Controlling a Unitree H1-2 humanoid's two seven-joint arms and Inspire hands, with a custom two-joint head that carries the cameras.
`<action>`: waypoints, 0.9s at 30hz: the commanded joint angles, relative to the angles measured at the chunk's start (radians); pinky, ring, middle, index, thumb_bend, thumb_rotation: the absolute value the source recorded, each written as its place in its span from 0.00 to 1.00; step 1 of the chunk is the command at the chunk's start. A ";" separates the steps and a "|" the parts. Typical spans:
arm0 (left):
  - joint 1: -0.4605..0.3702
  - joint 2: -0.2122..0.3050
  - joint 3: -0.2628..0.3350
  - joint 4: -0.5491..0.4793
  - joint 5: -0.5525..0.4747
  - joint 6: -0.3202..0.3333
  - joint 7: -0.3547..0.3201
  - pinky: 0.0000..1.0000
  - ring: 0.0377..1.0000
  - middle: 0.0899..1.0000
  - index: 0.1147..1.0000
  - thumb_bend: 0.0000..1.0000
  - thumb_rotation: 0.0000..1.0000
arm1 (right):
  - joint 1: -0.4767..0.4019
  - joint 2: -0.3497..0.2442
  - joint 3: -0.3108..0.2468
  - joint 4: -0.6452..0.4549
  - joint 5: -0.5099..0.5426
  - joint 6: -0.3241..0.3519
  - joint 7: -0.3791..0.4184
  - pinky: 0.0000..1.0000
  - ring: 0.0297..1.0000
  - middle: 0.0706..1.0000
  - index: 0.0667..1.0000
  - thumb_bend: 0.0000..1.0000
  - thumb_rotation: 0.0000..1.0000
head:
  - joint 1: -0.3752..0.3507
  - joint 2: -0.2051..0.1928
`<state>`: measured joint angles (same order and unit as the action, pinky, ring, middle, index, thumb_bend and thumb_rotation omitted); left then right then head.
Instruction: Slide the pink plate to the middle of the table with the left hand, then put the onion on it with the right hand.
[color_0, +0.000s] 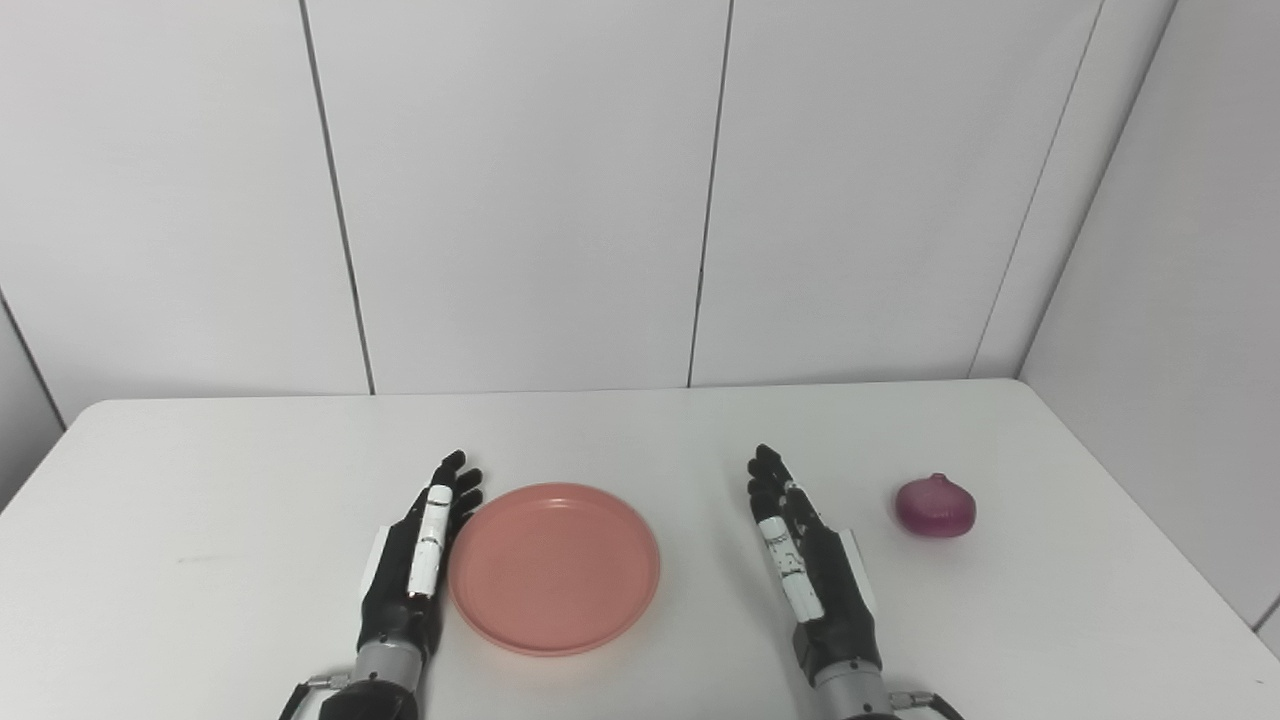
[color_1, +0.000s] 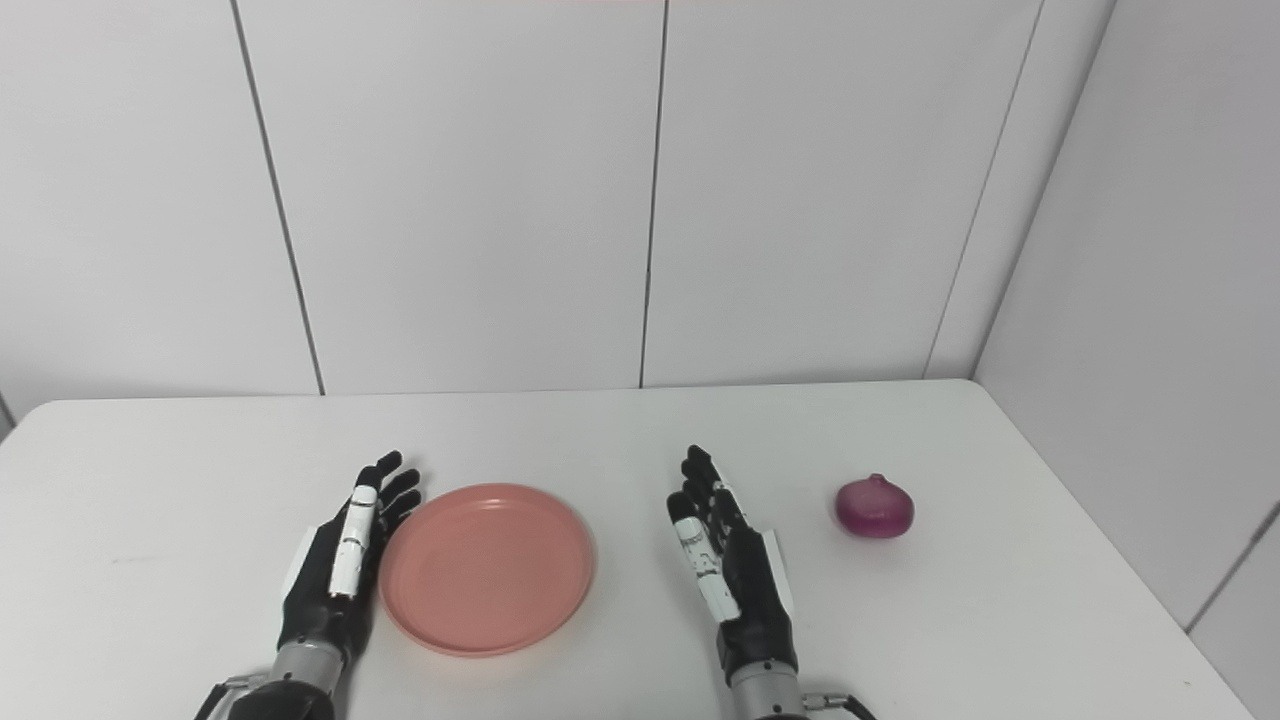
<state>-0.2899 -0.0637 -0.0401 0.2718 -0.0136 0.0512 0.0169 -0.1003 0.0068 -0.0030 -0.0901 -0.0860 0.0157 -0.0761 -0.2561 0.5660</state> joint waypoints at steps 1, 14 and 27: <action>-0.032 0.010 0.009 0.004 0.007 -0.005 0.003 0.92 0.88 0.87 0.86 0.55 1.00 | -0.050 -0.013 -0.011 -0.045 -0.005 -0.065 -0.004 1.00 0.95 0.94 0.97 0.68 0.90 | 0.001 0.001; -0.043 0.013 0.035 0.043 -0.020 -0.020 -0.010 0.91 0.88 0.87 0.86 0.55 1.00 | -0.114 -0.155 -0.018 -0.153 -0.218 0.134 0.015 0.88 0.90 0.89 0.93 0.70 0.72 | -0.104 -0.026; -0.069 0.024 0.061 0.099 -0.033 -0.065 -0.022 0.89 0.86 0.85 0.84 0.54 1.00 | -0.175 -0.301 -0.023 -0.121 -0.436 0.235 0.025 0.82 0.88 0.88 0.91 0.82 0.59 | -0.190 -0.035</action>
<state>-0.3355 -0.0516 0.0120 0.3629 -0.0375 -0.0125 -0.0088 -0.2263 -0.2749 -0.0174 -0.1908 -0.5003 0.2355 -0.0512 -0.4464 0.5308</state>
